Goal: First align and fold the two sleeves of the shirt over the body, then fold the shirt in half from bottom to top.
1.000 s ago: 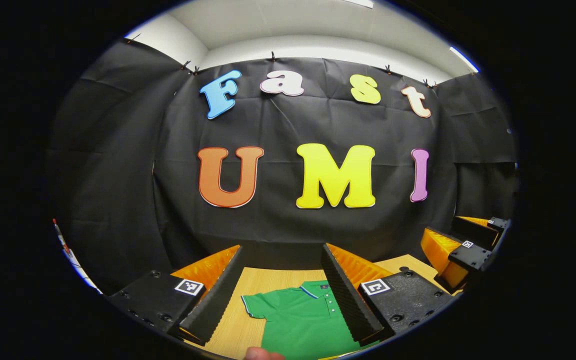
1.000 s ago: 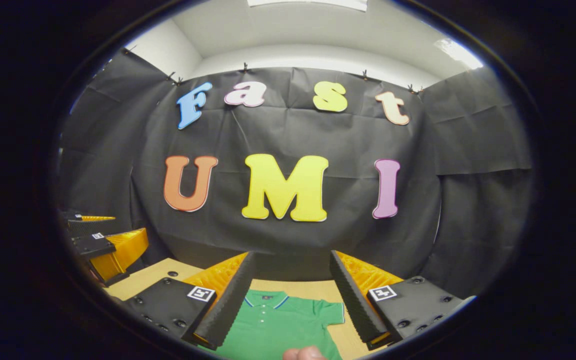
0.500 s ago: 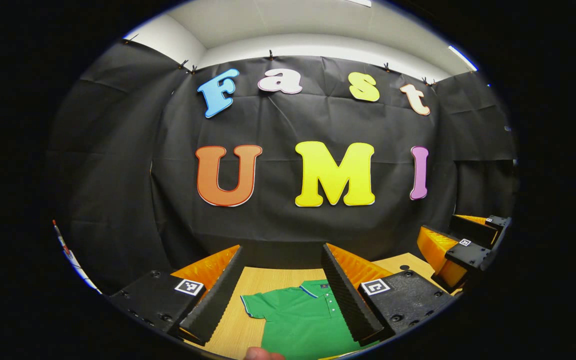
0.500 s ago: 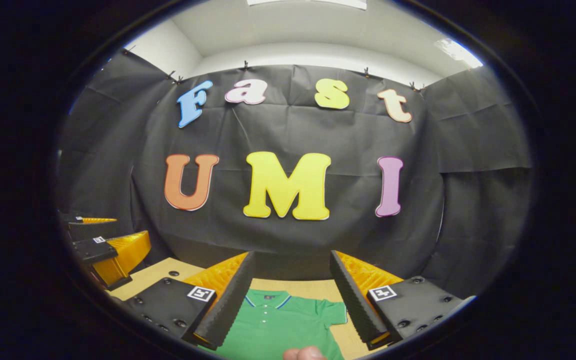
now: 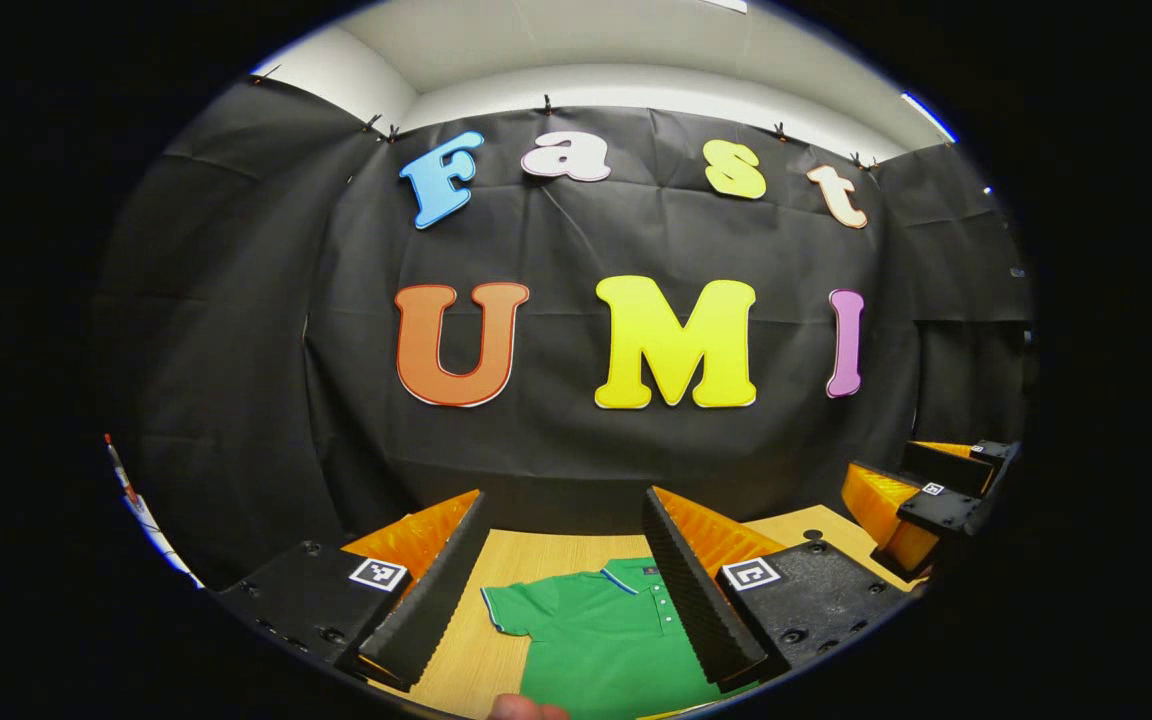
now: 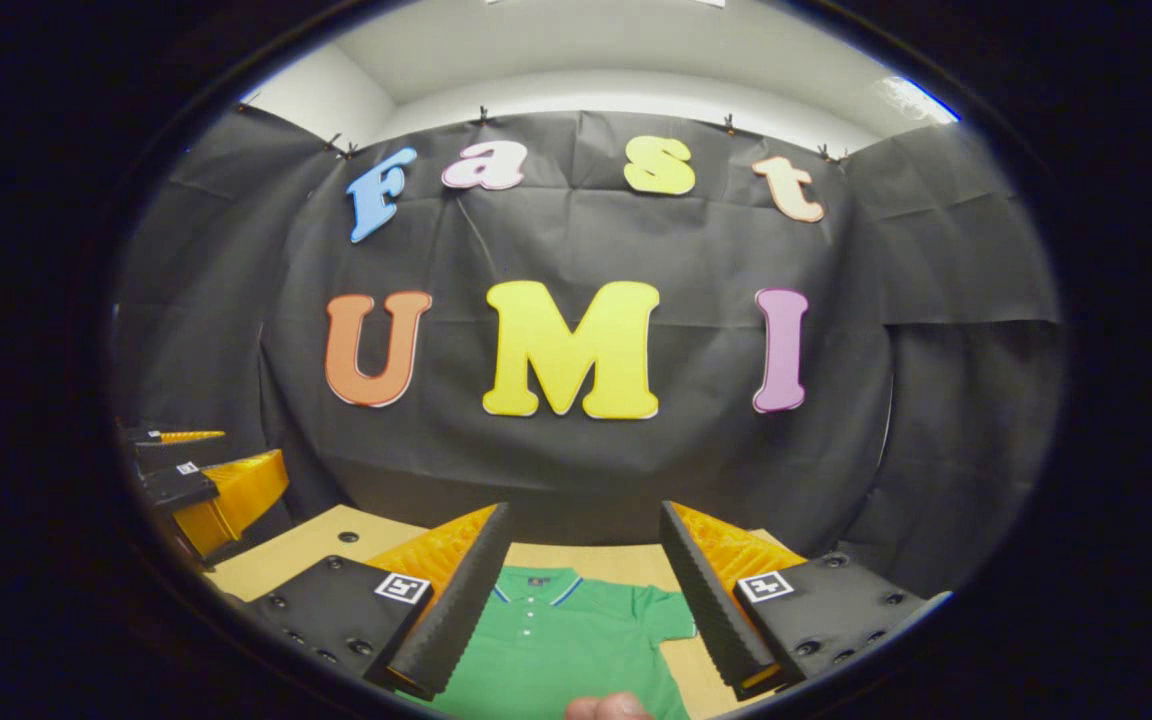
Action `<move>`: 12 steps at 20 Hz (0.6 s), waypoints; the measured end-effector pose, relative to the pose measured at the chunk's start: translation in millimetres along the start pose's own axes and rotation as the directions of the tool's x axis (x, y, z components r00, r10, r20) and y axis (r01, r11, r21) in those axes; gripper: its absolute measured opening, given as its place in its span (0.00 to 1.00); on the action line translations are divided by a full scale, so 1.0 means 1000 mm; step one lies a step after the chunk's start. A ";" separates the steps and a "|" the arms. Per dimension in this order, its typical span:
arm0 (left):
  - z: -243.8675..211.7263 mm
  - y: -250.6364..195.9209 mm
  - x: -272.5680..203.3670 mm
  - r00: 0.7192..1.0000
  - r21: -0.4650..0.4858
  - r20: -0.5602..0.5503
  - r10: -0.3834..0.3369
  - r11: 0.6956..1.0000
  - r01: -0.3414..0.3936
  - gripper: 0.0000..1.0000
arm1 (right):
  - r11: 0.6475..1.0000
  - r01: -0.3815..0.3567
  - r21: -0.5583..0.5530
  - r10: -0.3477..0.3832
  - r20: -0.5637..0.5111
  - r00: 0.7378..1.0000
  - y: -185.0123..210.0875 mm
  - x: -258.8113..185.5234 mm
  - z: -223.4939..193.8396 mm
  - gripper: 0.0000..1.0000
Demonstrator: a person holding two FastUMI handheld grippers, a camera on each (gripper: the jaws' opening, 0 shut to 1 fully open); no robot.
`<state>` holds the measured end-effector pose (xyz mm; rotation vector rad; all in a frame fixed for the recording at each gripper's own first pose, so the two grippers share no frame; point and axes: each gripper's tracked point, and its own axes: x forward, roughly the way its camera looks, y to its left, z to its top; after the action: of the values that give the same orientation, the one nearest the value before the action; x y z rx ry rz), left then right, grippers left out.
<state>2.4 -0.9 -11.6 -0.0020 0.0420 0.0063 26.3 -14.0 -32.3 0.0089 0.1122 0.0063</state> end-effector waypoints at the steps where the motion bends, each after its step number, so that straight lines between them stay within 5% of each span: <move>1: -0.003 -0.001 -0.002 1.000 -0.005 -0.011 -0.002 1.000 0.001 0.98 | 1.000 -0.002 -0.007 0.002 -0.024 1.000 -0.004 0.000 -0.010 0.95; 3: -0.007 -0.006 -0.004 0.999 -0.011 -0.030 -0.017 1.000 0.017 0.98 | 1.000 -0.024 -0.016 0.022 -0.104 0.994 -0.012 0.002 -0.032 0.90; 7: -0.013 -0.007 -0.007 0.998 -0.006 -0.064 -0.020 1.000 0.020 0.98 | 0.999 -0.048 0.012 0.049 -0.298 0.953 -0.040 0.018 -0.078 0.95; 10: -0.017 -0.011 -0.007 0.996 -0.007 -0.087 -0.031 0.999 0.031 0.98 | 0.998 -0.056 0.042 0.068 -0.435 0.898 -0.061 0.037 -0.103 0.90; 12: -0.021 -0.015 -0.010 0.993 -0.011 -0.108 -0.045 0.999 0.044 0.99 | 0.996 -0.065 0.059 0.086 -0.525 0.847 -0.069 0.054 -0.118 0.95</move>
<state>-8.2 -16.1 -32.1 -0.0117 0.1502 -0.0386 67.5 -81.6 -155.9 0.0513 0.6668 0.0866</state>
